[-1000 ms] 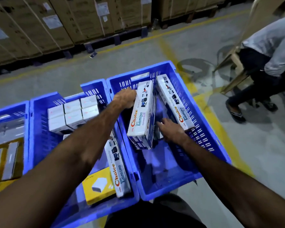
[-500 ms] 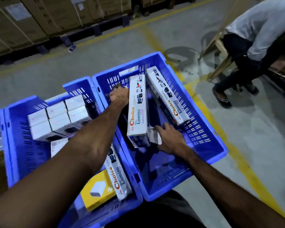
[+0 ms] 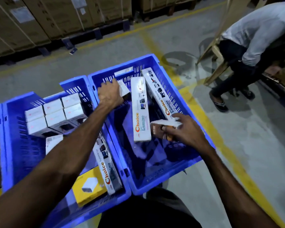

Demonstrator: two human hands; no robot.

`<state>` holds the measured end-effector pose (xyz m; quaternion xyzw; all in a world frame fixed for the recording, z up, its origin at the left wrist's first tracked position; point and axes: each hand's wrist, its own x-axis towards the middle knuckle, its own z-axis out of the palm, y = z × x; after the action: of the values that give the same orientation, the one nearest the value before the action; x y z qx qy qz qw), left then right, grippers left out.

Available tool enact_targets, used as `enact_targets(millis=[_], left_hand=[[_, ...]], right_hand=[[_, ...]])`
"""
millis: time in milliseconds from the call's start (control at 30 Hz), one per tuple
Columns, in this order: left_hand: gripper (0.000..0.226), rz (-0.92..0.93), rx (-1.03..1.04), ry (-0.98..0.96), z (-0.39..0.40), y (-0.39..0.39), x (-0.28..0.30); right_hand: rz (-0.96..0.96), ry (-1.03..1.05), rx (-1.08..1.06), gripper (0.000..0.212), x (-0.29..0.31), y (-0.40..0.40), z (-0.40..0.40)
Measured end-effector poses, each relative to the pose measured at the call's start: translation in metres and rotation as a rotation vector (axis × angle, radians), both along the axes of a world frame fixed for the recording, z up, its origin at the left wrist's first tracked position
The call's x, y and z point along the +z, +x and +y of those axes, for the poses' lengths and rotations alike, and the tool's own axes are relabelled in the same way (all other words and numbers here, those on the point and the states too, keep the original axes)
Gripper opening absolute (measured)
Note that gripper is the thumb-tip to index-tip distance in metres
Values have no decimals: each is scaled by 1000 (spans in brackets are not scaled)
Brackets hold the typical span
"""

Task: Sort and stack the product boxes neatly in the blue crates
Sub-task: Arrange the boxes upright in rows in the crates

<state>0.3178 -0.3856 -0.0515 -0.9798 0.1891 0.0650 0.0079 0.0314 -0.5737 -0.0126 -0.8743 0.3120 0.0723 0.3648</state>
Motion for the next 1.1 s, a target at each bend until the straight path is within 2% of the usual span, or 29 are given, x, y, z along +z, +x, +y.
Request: enact_targets(millis=[100, 200, 233, 300, 367, 400, 533, 567, 600, 667, 733, 833, 900, 1033, 1100], left_hand=[[82, -105, 12, -119, 8, -17, 30], [86, -74, 135, -363, 17, -48, 58], [81, -11, 198, -480, 21, -62, 65], [66, 221, 351, -850, 28, -99, 77], [45, 427, 473, -1229, 38, -136, 82], [36, 494, 524, -1361, 45, -155, 82], [3, 696, 706, -1718, 77, -225, 93], [5, 710, 752, -1773, 87, -240, 94], [9, 715, 806, -1819, 96, -255, 96], [36, 694, 937, -1857, 115, -278, 101], [49, 635, 1034, -1886, 133, -299, 106], [42, 521, 1087, -1901, 158, -328, 110], [33, 443, 1103, -1890, 173, -343, 107], [29, 274, 1181, -1696, 202, -362, 99], [24, 216, 1197, -1610, 217, -365, 96]], right_hand=[[-190, 339, -232, 47, 12, -3, -2], [-294, 715, -391, 33, 19, -5, 9], [-302, 841, -408, 31, 21, -6, 15], [-278, 1036, -428, 39, 21, -8, 24], [-275, 1167, -439, 41, 18, -11, 32], [-277, 1228, -448, 41, 17, -12, 37], [-211, 1388, -401, 32, 18, -15, 55], [-189, 1407, -368, 34, 20, -16, 59], [-162, 1413, -333, 36, 21, -15, 64], [-111, 1405, -263, 46, 19, -14, 73], [-68, 1391, -165, 54, 23, -14, 85], [-28, 1330, -32, 45, 31, -19, 99], [-23, 1227, 71, 47, 37, -21, 109], [20, 1070, 209, 34, 45, -20, 144], [55, 1028, 237, 38, 44, -17, 166]])
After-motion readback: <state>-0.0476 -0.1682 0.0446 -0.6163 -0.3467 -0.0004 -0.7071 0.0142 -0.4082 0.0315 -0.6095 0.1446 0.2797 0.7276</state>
